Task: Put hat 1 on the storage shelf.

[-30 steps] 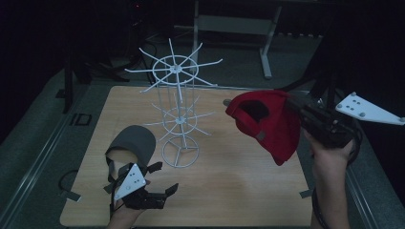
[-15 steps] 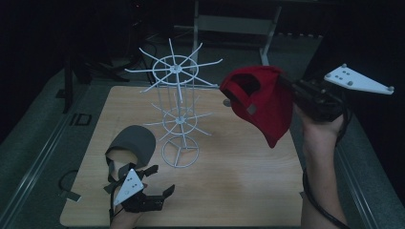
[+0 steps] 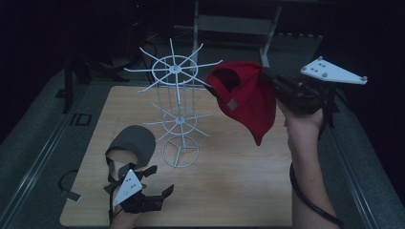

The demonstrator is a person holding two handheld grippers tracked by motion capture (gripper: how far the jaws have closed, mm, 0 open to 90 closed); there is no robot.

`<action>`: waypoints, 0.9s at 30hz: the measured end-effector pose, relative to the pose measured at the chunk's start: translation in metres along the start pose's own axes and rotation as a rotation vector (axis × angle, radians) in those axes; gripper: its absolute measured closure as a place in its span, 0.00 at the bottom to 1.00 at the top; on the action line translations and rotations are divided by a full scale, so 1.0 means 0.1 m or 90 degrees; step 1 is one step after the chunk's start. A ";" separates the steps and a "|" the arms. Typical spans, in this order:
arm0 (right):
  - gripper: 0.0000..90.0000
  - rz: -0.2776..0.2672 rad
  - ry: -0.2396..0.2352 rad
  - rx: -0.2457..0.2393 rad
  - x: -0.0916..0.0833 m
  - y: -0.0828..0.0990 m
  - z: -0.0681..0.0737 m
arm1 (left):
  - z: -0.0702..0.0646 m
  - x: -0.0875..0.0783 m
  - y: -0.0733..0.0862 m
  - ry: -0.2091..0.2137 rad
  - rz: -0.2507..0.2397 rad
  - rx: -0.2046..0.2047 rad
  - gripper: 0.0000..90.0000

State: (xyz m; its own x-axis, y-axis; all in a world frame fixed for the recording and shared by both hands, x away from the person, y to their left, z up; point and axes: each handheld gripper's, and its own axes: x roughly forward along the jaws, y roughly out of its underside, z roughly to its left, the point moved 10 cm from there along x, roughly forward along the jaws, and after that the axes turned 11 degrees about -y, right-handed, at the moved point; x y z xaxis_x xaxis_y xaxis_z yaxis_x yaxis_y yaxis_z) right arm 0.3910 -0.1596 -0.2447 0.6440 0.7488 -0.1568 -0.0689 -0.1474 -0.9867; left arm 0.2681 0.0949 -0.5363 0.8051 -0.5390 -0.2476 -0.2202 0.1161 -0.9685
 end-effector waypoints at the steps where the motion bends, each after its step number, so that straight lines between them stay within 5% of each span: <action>1: 0.97 0.002 0.002 -0.001 0.01 0.03 0.01 | 0.00 0.00 0.00 0.000 0.001 -0.001 0.16; 13: 0.96 0.019 -0.018 -0.005 0.03 0.34 0.14 | 0.03 0.00 0.02 -0.005 0.001 -0.007 0.16; 27: 0.95 0.004 -0.087 0.013 -0.11 0.59 0.32 | 0.04 0.03 0.06 -0.008 0.008 -0.007 0.16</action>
State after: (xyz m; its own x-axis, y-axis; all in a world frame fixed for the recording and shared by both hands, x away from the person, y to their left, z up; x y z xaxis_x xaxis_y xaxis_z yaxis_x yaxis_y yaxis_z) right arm 0.3553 -0.1557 -0.3029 0.5335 0.8293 -0.1660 -0.0885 -0.1405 -0.9861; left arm 0.2709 0.0972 -0.5426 0.8087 -0.5274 -0.2606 -0.2363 0.1145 -0.9649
